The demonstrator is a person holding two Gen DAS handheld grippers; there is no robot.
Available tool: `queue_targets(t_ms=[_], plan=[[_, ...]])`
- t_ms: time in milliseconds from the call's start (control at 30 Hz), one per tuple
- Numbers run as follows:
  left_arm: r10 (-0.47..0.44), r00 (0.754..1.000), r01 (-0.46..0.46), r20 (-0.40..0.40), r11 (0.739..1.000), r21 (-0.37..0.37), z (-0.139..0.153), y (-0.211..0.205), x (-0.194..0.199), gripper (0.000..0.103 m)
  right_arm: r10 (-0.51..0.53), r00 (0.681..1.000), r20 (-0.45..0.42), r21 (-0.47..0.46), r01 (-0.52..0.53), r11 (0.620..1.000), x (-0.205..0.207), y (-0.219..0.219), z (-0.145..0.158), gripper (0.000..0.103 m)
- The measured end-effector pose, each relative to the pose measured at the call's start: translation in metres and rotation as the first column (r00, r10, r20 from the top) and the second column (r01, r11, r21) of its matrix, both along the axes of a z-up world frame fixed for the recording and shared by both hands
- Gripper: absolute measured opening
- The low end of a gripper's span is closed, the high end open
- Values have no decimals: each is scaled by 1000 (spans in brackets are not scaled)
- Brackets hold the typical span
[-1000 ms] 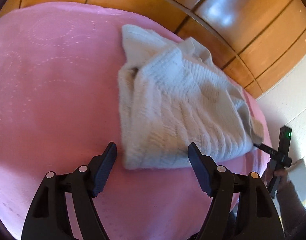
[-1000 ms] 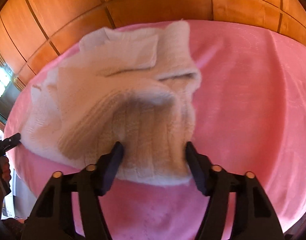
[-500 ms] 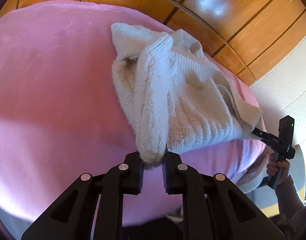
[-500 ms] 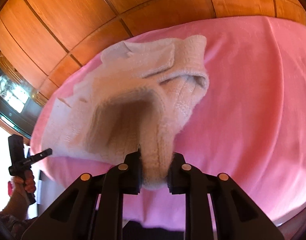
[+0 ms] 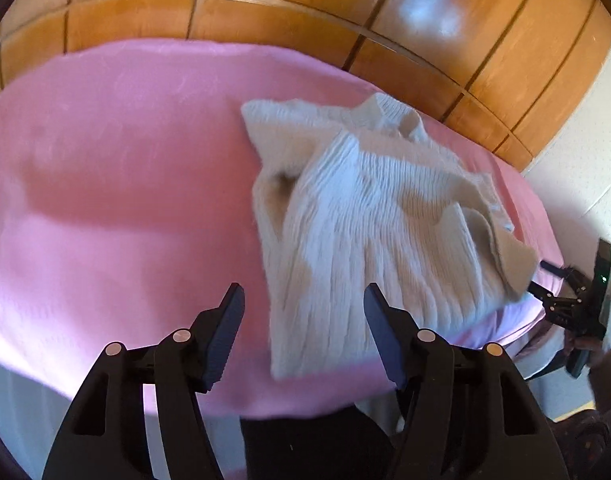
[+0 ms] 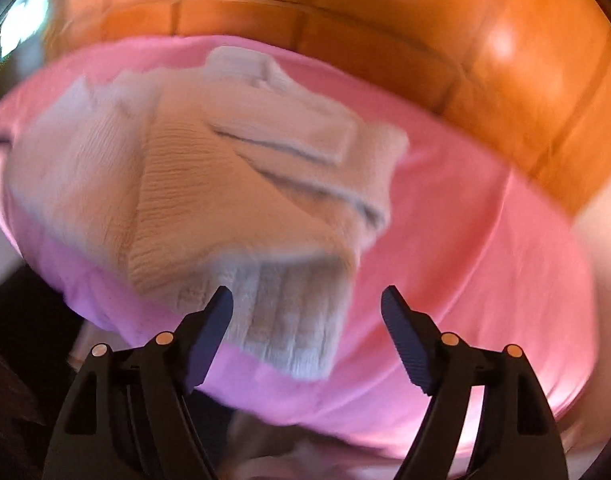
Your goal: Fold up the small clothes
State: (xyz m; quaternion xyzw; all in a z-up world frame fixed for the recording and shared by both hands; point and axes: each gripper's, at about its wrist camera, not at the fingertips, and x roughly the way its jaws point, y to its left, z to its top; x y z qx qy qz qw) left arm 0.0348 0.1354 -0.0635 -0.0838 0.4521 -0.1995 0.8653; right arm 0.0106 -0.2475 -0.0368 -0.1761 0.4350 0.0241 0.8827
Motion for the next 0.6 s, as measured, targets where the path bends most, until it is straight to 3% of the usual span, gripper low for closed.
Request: queue_targets(t_ms=[167,200,233,267,300,333,367,433,500,600], plan=[[-85,996,84,14,995,60,-4,-28,26,60,192,980,44,-141,-184,973,6,34,1,79],[-89,996,88,14,994,68,-6,-31,29,60,226,973,42,-161,-216,963,6,42,-1,77],[-103,995,102,9,992,70,-8,-36,34,59,271,962,27,-182,-262,948,11,50,-4,69],[-127,992,126,2,990,61,-10,-40,38,41,290,957,10,-181,-284,942,13,55,-8,58],[-140,990,139,1,988,67,-12,-45,41,30,312,950,-31,-159,-313,936,20,59,-11,30],[-144,990,143,5,986,84,-12,-51,44,18,320,946,-56,-135,-325,936,24,58,-15,9],[-147,989,145,14,985,93,-12,-52,44,7,319,945,-68,-123,-325,938,26,59,-17,8],[-157,986,152,48,984,95,-4,-52,42,7,301,951,-68,-61,-305,950,34,54,-8,7],[-168,983,162,75,983,82,5,-49,37,6,239,971,-18,76,-237,969,46,35,20,7],[-179,975,176,131,984,37,26,-43,32,6,135,990,47,230,-143,963,64,6,56,7]])
